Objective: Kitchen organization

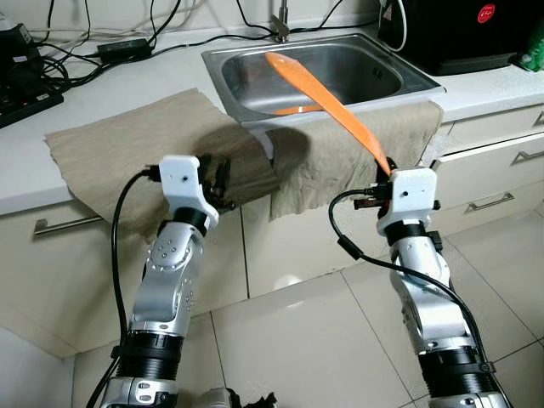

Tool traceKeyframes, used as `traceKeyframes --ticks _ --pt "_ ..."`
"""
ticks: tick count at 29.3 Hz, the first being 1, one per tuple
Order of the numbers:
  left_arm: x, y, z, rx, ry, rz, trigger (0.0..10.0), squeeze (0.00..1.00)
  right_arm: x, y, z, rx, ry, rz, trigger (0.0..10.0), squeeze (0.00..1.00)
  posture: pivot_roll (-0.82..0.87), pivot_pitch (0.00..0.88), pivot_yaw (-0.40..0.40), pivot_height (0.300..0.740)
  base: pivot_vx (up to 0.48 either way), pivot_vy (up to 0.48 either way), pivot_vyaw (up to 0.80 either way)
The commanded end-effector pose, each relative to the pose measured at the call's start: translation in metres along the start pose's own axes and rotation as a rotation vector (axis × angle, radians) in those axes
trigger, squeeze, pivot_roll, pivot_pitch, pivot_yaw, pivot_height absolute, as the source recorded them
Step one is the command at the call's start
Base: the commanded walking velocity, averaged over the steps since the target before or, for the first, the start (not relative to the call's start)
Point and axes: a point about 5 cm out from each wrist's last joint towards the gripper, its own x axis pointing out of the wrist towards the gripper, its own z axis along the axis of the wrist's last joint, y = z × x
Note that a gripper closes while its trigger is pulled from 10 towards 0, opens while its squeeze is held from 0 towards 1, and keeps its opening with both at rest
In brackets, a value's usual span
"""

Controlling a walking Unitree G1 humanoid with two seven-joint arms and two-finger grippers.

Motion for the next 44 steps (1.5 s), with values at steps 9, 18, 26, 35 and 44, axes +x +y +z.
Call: traceKeyframes --ticks 9,18,26,35,44 --pt "0.004 -0.012 0.016 0.013 -0.056 -0.067 10.0 0.00 -0.004 0.000 -0.008 -0.022 0.021 -0.004 0.0 0.00 0.01 0.000 0.046 0.740 0.460 0.000 0.00" --pt "0.003 -0.015 0.014 0.018 -0.045 -0.084 10.0 0.00 -0.006 0.004 -0.015 -0.026 0.042 0.006 0.0 0.00 0.01 0.000 0.049 0.740 0.480 0.000 0.00" --pt "0.004 -0.016 0.013 0.014 -0.039 -0.071 10.0 0.00 -0.007 0.005 -0.017 -0.028 0.049 0.007 0.0 0.00 0.01 0.000 0.051 0.740 0.480 0.000 0.00" --pt "0.003 -0.017 0.013 -0.002 -0.043 -0.056 10.0 0.00 -0.006 0.006 -0.018 -0.028 0.047 0.016 0.0 0.00 0.02 0.000 0.050 0.740 0.479 0.000 0.00" --pt "0.004 -0.018 0.014 -0.012 -0.049 -0.043 10.0 0.00 0.000 0.008 -0.010 -0.029 0.018 0.029 0.0 0.00 0.02 0.000 0.047 0.740 0.463 0.000 0.00"
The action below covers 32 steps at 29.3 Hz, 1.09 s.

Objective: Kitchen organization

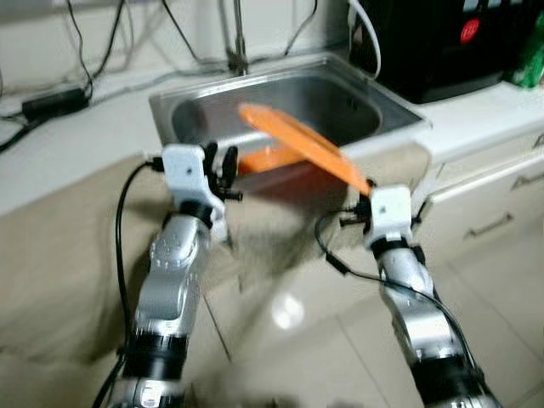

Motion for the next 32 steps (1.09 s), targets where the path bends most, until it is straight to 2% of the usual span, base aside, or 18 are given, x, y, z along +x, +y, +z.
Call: traceKeyframes --ticks 1,8,9,11,16,17,18,19,21,25,29,32 --pt "0.003 -0.003 0.005 0.001 -0.017 -0.011 10.0 0.00 0.009 -0.004 0.019 0.005 -0.075 -0.007 0.0 0.00 0.02 0.000 0.047 0.740 0.461 0.000 0.00" --pt "0.004 -0.006 0.004 -0.006 -0.016 -0.012 10.0 0.00 0.028 -0.009 0.045 0.005 -0.152 0.009 0.0 0.00 0.01 0.000 0.045 0.740 0.461 0.000 0.00" --pt "0.005 -0.007 0.004 -0.012 -0.016 -0.015 10.0 0.00 0.038 -0.013 0.055 0.008 -0.180 0.009 0.0 0.00 0.01 0.000 0.046 0.740 0.461 0.000 0.00" --pt "0.006 -0.009 0.003 -0.019 -0.014 -0.022 10.0 0.00 0.047 -0.015 0.063 0.016 -0.195 0.006 0.0 0.00 0.01 0.000 0.047 0.740 0.461 0.000 0.00" --pt "0.007 -0.013 0.003 -0.034 -0.018 -0.026 10.0 0.00 0.076 -0.015 0.073 0.084 -0.158 0.021 0.0 0.00 0.02 0.000 0.046 0.740 0.184 0.000 0.00" --pt "0.007 -0.013 0.003 -0.034 -0.018 -0.026 10.0 0.00 0.076 -0.015 0.073 0.084 -0.158 0.021 0.0 0.00 0.02 0.000 0.046 0.740 0.000 0.000 0.00" --pt "0.007 -0.013 0.003 -0.035 -0.017 -0.026 10.0 0.00 0.082 -0.017 0.073 0.107 -0.137 0.010 0.0 0.00 0.02 0.000 0.047 0.740 0.000 0.000 0.00" --pt "0.007 -0.014 0.003 -0.036 -0.015 -0.027 10.0 0.00 0.092 -0.022 0.067 0.178 -0.069 -0.026 0.0 0.00 0.02 0.000 0.046 0.740 0.000 0.000 0.00" --pt "0.006 -0.014 0.002 -0.037 -0.014 -0.028 10.0 0.00 0.096 -0.026 0.065 0.203 -0.042 -0.049 0.0 0.00 0.03 0.000 0.046 0.740 0.000 0.000 0.00" --pt "0.004 -0.012 0.002 -0.035 -0.010 -0.027 10.0 0.00 0.108 -0.032 0.058 0.389 0.064 -0.096 0.0 0.00 0.03 0.000 0.046 0.740 0.000 0.000 0.00" --pt "0.003 -0.009 0.003 -0.030 -0.006 -0.023 10.0 0.00 0.112 -0.031 0.052 0.515 0.137 -0.106 0.0 0.00 0.05 0.000 0.046 0.740 0.000 0.000 0.00" --pt "0.001 -0.007 0.003 -0.024 -0.003 -0.019 10.0 0.00 0.112 -0.023 0.045 0.622 0.203 -0.088 0.0 0.00 0.08 0.000 0.042 0.740 0.000 0.000 0.00"
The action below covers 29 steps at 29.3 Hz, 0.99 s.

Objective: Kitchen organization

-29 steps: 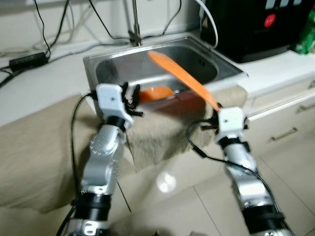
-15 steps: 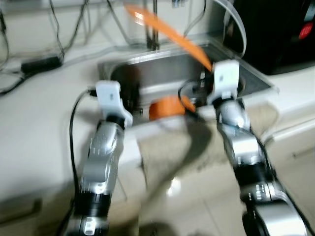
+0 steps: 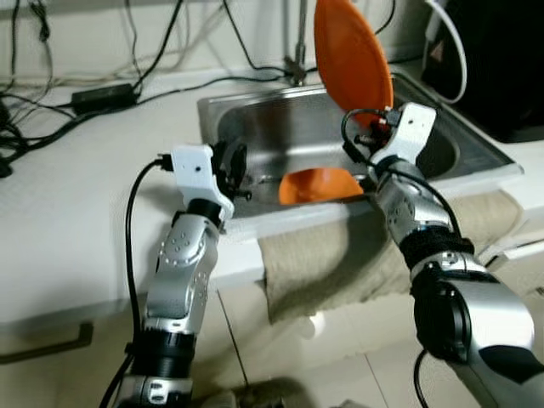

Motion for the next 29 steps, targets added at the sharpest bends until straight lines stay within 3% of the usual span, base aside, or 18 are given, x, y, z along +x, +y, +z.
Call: traceKeyframes --ticks 1,5,8,16,17,19,20,23,29 --pt "-0.003 0.002 0.002 0.005 0.001 -0.003 10.0 0.00 0.003 0.009 0.001 0.111 0.031 0.022 0.0 0.00 0.08 0.000 0.041 0.740 0.000 0.000 0.00" --pt "-0.004 0.003 0.003 0.010 0.005 -0.002 10.0 0.00 0.002 0.013 -0.011 0.188 0.094 0.016 0.0 0.00 0.09 0.000 0.038 0.740 0.000 0.000 0.00" --pt "-0.007 0.005 0.003 0.021 0.011 0.000 10.0 0.00 -0.002 0.016 -0.031 0.309 0.182 0.001 0.0 0.00 0.11 0.000 0.034 0.740 0.000 0.000 0.00" --pt "-0.015 0.011 0.005 0.049 0.027 0.003 10.0 0.00 -0.012 0.017 -0.063 0.406 0.300 -0.066 0.0 0.00 0.16 0.000 0.038 0.740 0.000 0.000 0.00" --pt "-0.017 0.012 0.006 0.059 0.031 0.004 10.0 0.00 -0.015 0.016 -0.070 0.398 0.326 -0.085 9.0 0.00 0.17 0.000 0.039 0.740 0.000 0.000 0.00" --pt "-0.018 0.013 0.006 0.063 0.034 0.004 10.0 0.00 -0.016 0.016 -0.072 0.394 0.336 -0.091 9.0 0.00 0.17 0.000 0.039 0.740 0.000 0.000 0.00" --pt "-0.019 0.014 0.007 0.067 0.036 0.004 10.0 0.00 -0.016 0.016 -0.074 0.390 0.340 -0.095 10.0 0.00 0.18 0.000 0.041 0.740 0.000 0.000 0.00" --pt "-0.022 0.016 0.007 0.074 0.042 0.007 10.0 0.00 -0.017 0.017 -0.076 0.392 0.343 -0.101 10.0 0.00 0.19 0.000 0.043 0.740 0.000 0.000 0.00" --pt "-0.025 0.017 0.008 0.090 0.055 0.005 10.0 0.00 -0.012 0.018 -0.065 0.273 0.311 -0.120 10.0 0.00 0.19 0.000 0.043 0.740 0.000 0.000 0.00"
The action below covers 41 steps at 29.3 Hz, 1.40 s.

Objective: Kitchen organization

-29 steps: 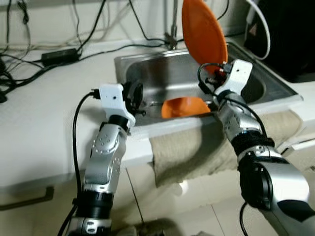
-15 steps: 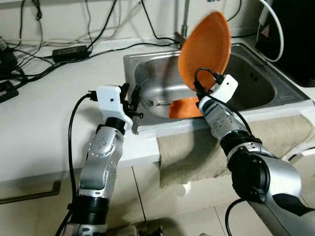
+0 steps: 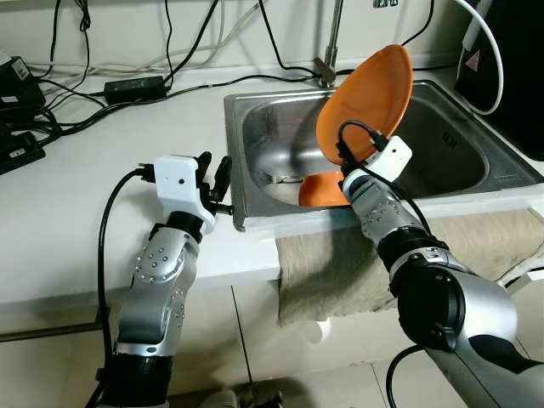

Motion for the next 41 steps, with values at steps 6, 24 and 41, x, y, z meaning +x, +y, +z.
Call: traceKeyframes --ticks 6,24,41 --pt "-0.002 -0.004 0.001 0.011 0.009 -0.019 10.0 0.00 0.001 0.013 0.014 0.052 -0.008 -0.012 10.0 0.00 0.18 0.000 0.040 0.740 0.000 0.000 0.00" --pt "-0.009 -0.001 0.002 0.027 0.019 -0.004 10.0 0.00 0.000 -0.003 -0.005 0.027 0.053 -0.136 10.0 1.00 0.22 0.000 0.024 0.740 0.000 0.000 0.00" --pt "0.002 -0.003 0.000 0.020 0.019 0.008 10.0 0.00 -0.003 0.062 0.017 -0.300 -0.067 0.131 10.0 0.00 0.19 0.000 0.007 0.740 0.000 0.000 0.00"
